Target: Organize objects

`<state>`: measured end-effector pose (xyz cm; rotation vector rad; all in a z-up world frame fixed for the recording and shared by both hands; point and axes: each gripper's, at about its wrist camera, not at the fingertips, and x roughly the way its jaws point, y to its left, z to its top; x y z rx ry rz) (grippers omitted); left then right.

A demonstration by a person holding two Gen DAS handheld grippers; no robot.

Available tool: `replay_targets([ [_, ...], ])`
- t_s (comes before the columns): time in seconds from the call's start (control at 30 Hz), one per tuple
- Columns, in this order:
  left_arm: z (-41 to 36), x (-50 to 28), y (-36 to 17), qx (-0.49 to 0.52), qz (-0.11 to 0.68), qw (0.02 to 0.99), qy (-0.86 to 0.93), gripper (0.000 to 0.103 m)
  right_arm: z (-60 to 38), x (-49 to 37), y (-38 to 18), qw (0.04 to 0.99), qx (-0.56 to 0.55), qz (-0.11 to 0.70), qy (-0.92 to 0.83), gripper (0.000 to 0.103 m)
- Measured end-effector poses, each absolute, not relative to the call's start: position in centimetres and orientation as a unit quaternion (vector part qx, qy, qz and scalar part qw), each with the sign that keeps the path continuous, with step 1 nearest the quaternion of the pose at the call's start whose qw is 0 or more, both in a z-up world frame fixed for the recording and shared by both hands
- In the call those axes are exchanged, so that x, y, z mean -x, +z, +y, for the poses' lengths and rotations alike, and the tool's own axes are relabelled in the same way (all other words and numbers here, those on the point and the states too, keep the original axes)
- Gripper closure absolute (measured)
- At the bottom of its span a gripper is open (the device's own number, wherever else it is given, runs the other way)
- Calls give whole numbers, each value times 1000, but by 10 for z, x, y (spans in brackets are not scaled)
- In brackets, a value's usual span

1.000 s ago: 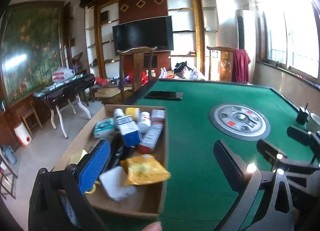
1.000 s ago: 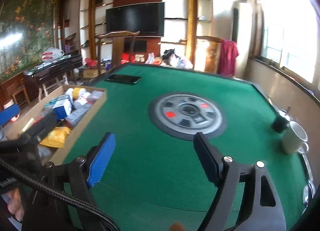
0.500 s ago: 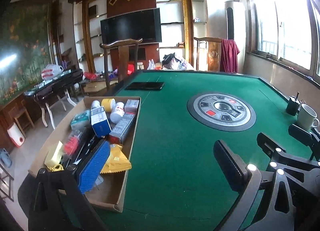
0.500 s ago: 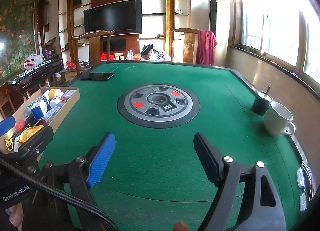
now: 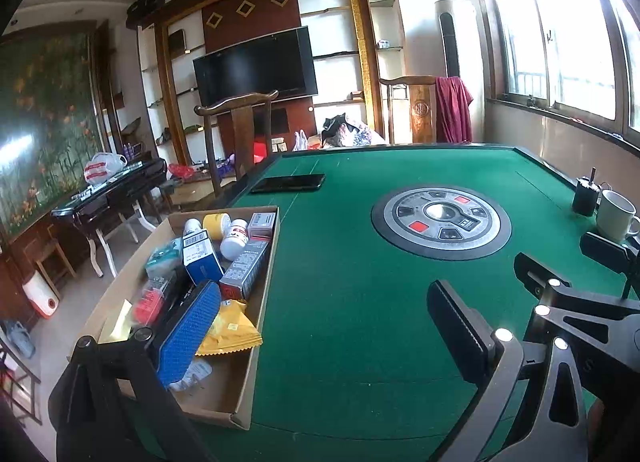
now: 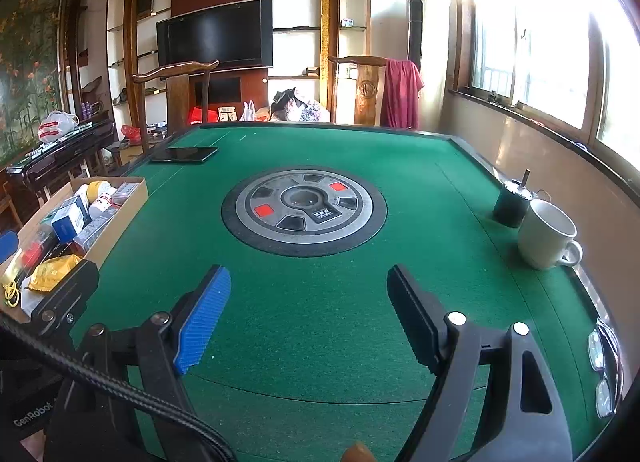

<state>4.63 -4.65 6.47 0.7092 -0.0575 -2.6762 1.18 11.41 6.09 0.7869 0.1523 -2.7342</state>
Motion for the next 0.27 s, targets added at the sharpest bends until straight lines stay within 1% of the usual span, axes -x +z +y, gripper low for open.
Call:
replay_targets([
  [0.27, -43, -44, 65, -265, -20, 177, -948, 2, 115, -10, 60, 143, -279, 51, -948, 22],
])
